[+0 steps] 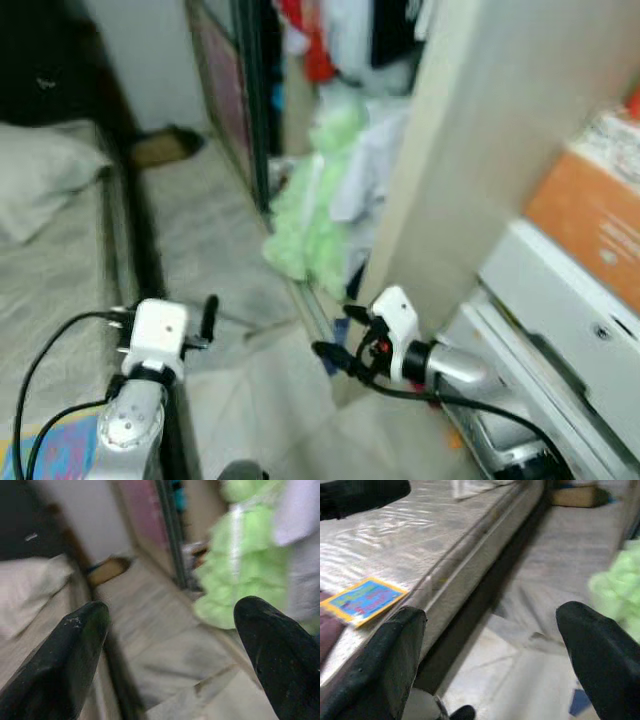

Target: Clean up the room

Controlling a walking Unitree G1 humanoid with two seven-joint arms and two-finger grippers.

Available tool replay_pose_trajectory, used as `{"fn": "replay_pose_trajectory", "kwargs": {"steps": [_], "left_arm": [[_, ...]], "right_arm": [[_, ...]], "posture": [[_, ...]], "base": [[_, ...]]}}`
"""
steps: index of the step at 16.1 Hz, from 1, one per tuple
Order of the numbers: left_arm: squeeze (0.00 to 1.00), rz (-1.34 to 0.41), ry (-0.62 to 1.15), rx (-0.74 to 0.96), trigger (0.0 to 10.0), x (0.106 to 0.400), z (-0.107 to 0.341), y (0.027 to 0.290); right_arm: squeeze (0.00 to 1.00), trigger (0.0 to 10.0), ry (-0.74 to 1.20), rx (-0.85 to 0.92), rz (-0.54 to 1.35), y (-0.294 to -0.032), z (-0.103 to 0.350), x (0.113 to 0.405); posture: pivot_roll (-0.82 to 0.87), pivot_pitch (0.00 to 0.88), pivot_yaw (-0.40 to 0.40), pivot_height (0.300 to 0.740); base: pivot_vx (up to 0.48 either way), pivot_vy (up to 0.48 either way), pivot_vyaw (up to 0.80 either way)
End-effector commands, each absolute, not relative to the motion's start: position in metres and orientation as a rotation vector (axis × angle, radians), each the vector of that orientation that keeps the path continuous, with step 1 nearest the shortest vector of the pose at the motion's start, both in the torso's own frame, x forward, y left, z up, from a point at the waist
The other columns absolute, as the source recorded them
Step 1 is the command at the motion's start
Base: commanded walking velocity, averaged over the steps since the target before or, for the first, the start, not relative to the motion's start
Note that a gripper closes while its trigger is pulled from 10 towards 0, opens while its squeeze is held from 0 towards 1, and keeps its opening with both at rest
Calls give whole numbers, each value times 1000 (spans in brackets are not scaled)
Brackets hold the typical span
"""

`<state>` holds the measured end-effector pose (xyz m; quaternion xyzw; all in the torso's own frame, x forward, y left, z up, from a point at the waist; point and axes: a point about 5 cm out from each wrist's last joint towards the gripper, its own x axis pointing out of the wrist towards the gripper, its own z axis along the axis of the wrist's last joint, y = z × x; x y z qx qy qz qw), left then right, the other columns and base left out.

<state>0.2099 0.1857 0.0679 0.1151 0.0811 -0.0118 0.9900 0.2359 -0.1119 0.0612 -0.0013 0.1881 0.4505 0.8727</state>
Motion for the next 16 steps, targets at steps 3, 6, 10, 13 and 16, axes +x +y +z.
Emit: {"fn": "replay_pose_trajectory", "kwargs": {"steps": [3, 6, 10, 13, 16], "left_arm": [[0, -51, 114, 253, 10000, 213, 74, 177], [0, -4, 122, 186, 10000, 214, 77, 176], [0, 113, 139, 103, 10000, 219, 77, 189], [0, 76, 104, 85, 10000, 223, 82, 182], [0, 51, 80, 82, 10000, 225, 87, 175]], "right_arm": [[0, 10000, 340, -132, 925, -121, 66, 248], [0, 10000, 177, -165, 715, -126, 90, 277], [0, 10000, 80, -216, 539, -132, 103, 294], [0, 10000, 64, -232, 470, -132, 102, 296], [0, 10000, 73, -206, 446, -128, 95, 288]], "posture": [[-36, 0, -41, 740], [-39, 0, -45, 740], [-25, 0, -58, 740], [-22, 0, -58, 740], [-17, 0, -58, 740]], "base": [[0, 0, 800], [0, 0, 800], [0, 0, 800], [0, 0, 800], [0, 0, 800]]}}
